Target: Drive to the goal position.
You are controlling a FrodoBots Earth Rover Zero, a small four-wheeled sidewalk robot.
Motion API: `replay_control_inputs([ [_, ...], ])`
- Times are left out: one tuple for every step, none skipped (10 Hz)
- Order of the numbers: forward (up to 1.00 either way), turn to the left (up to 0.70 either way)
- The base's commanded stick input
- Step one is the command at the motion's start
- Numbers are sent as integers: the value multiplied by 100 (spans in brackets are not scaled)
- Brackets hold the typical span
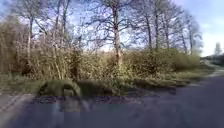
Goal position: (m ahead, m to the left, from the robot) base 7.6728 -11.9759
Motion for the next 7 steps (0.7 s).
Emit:
replay_control_inputs([
  [0, -100],
  [0, -100],
  [0, -100],
  [1, -84],
  [6, -16],
  [73, -34],
  [100, -40],
])
